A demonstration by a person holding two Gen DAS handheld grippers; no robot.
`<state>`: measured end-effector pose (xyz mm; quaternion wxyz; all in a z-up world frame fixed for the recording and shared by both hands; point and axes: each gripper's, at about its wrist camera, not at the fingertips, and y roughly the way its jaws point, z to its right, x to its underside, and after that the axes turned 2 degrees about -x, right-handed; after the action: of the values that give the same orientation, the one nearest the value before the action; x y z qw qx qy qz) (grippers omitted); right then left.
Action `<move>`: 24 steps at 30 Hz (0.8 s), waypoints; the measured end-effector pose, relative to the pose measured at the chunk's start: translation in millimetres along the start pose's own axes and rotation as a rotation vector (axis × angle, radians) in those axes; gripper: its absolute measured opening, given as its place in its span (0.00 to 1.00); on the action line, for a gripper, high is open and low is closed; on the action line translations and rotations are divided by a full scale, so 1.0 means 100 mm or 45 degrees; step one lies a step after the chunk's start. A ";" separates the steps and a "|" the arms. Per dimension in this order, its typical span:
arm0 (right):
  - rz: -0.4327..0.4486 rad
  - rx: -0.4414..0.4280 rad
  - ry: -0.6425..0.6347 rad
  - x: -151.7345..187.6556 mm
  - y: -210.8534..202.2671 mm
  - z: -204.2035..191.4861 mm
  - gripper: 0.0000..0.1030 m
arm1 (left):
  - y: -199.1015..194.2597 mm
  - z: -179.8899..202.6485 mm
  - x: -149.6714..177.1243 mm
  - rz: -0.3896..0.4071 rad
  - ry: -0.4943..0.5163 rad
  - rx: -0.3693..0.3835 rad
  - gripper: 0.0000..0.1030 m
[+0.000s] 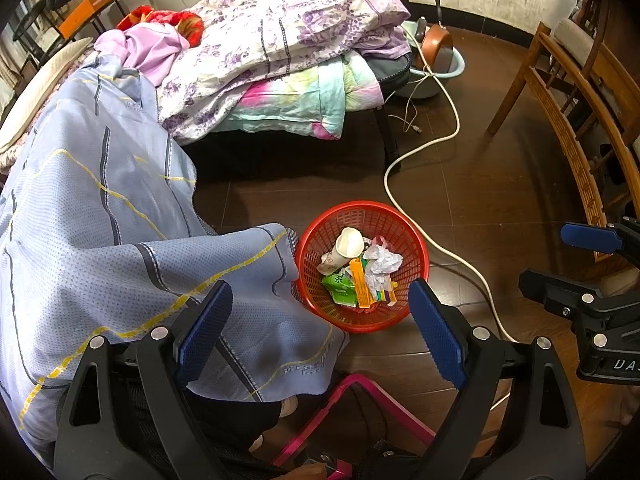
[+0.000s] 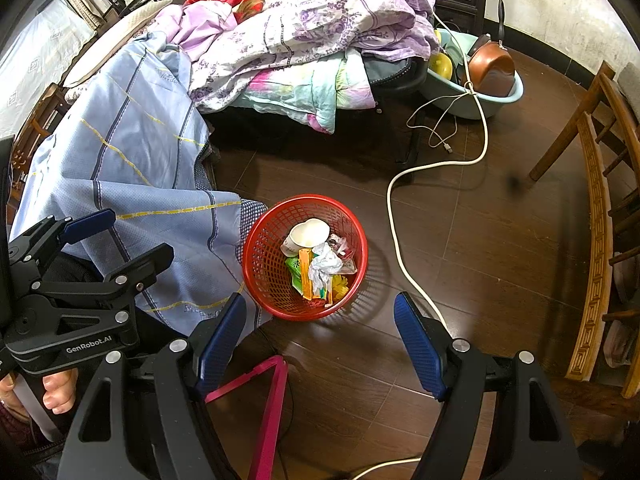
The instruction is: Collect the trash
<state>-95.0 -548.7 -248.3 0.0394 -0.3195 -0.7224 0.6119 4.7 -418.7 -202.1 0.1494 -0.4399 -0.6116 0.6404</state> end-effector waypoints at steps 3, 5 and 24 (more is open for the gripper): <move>0.001 0.001 -0.001 0.00 0.00 0.00 0.73 | 0.00 0.00 0.01 -0.003 0.001 0.002 0.84; 0.003 0.000 0.001 0.00 0.00 0.00 0.73 | 0.01 0.00 0.01 -0.008 -0.002 0.007 0.84; 0.001 -0.003 0.002 -0.01 0.00 0.01 0.73 | -0.05 0.05 0.01 0.035 0.025 0.025 0.84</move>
<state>-94.4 -549.9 -248.1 0.0392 -0.3202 -0.7230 0.6109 -1.6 -420.2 -198.5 0.1508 -0.4531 -0.5976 0.6441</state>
